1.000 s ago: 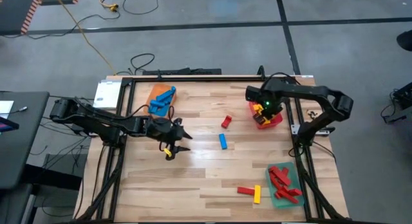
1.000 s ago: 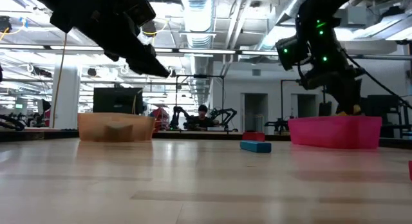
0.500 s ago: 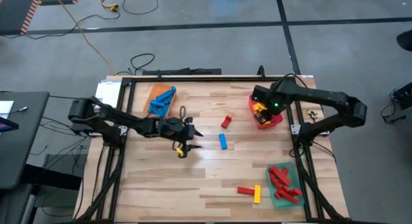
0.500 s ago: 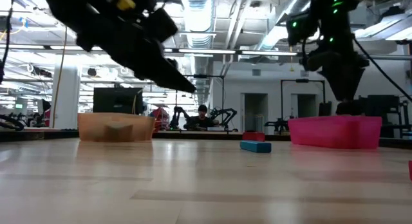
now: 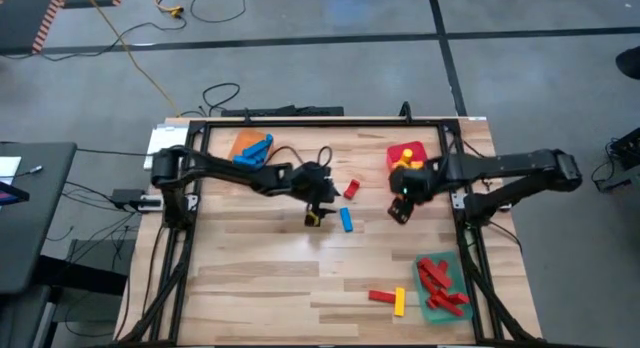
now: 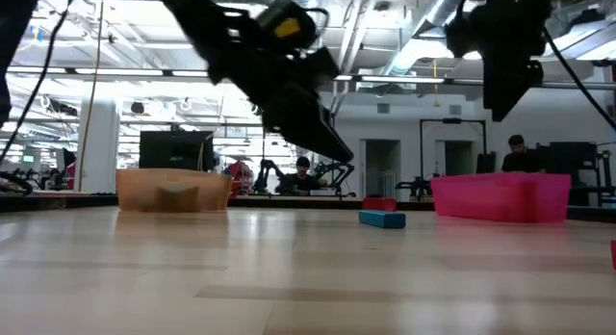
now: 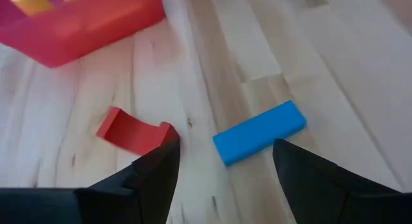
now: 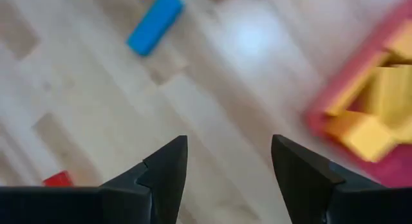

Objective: Sort blocks
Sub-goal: Put the red arch block into the green bin

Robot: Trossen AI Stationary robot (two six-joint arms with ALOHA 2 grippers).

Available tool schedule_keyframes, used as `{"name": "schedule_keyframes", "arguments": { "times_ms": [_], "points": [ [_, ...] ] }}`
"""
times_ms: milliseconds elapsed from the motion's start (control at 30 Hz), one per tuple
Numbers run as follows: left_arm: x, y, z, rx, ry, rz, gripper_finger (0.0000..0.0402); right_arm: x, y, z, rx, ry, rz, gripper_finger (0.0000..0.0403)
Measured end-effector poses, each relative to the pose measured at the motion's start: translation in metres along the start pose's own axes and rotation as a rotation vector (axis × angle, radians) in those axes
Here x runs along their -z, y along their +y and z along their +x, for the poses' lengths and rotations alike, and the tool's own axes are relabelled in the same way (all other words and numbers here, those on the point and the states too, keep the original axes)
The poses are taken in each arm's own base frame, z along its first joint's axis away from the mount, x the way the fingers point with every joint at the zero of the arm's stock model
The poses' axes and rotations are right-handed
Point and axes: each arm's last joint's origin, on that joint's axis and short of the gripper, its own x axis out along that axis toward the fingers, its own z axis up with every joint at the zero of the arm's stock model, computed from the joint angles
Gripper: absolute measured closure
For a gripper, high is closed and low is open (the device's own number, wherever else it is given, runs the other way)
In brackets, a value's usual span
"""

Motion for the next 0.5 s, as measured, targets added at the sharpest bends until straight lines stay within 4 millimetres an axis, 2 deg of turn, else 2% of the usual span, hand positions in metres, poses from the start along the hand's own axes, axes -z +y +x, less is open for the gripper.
{"name": "schedule_keyframes", "arguments": {
  "times_ms": [267,500],
  "points": [
    [-0.004,0.03,0.035,0.053,0.115,0.009,0.0157,0.028,0.045,0.011,0.006,-0.032,-0.088,0.0164],
    [-0.011,0.055,0.058,0.061,0.162,0.009,0.0157,0.045,0.074,0.029,-0.001,-0.033,-0.139,0.0165]
  ]
}}
